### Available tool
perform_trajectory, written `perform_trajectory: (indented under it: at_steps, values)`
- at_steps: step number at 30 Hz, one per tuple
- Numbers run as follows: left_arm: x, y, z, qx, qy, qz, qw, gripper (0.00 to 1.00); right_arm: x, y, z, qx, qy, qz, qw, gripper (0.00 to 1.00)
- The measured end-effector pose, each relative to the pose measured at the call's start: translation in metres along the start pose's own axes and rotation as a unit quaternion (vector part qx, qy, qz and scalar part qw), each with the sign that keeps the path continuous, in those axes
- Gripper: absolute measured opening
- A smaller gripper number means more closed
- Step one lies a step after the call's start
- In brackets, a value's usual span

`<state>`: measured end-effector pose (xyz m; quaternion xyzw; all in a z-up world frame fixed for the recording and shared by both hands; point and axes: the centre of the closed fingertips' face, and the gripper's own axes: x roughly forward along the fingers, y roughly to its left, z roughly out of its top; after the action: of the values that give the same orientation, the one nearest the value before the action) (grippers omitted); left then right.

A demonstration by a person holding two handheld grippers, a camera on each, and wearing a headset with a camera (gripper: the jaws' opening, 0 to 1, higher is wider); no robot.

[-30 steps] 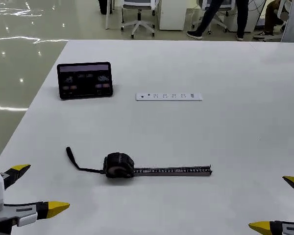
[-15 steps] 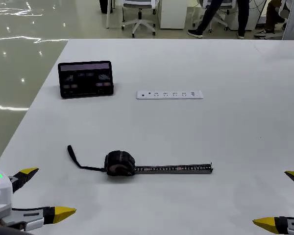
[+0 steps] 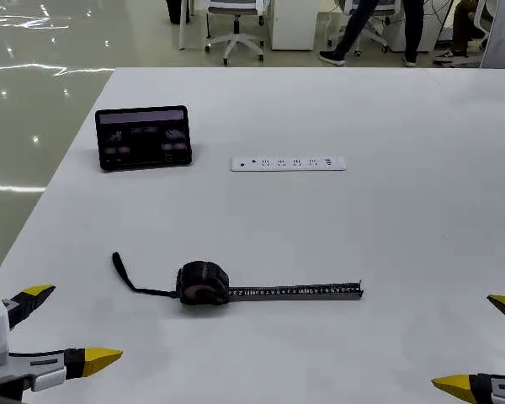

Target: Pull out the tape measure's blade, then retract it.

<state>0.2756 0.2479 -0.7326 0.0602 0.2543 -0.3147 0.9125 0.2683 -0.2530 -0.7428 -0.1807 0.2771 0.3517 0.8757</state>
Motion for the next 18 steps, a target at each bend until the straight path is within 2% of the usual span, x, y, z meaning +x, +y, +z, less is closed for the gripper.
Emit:
perform_trajectory:
  at_steps: [5, 7, 10, 12, 14, 18]
  values:
    - [-0.0024, 0.0038, 0.0016, -0.002, -0.007, 0.006, 1.0, 1.0, 0.001, 0.0032, -0.0002, -0.003, 0.005, 0.003, 1.0, 1.0]
    - [-0.0028, 0.0084, 0.0047, -0.001, -0.019, 0.017, 0.9997, 1.0, 0.001, 0.0027, -0.0004, -0.004, 0.006, 0.002, 1.0, 1.0]
    - [-0.0029, 0.006, 0.0045, -0.01, -0.013, 0.008, 0.9998, 1.0, 0.0005, 0.0031, 0.0009, -0.003, 0.005, 0.001, 1.0, 1.0]
    - [-0.0024, 0.0066, 0.0047, -0.003, -0.011, 0.009, 0.9999, 1.0, 0.0003, 0.0037, 0.0006, -0.002, 0.006, 0.003, 1.0, 1.0]
    - [-0.001, 0.0058, 0.0043, -0.01, -0.007, 0.005, 0.9999, 1.0, 0.0003, 0.0051, -0.0009, 0.0, 0.007, 0.006, 1.0, 1.0]
    - [0.0014, 0.0055, 0.0029, -0.007, -0.004, 0.007, 0.9999, 1.0, 0.0006, 0.0098, -0.0051, 0.003, 0.009, 0.009, 0.9999, 1.0]
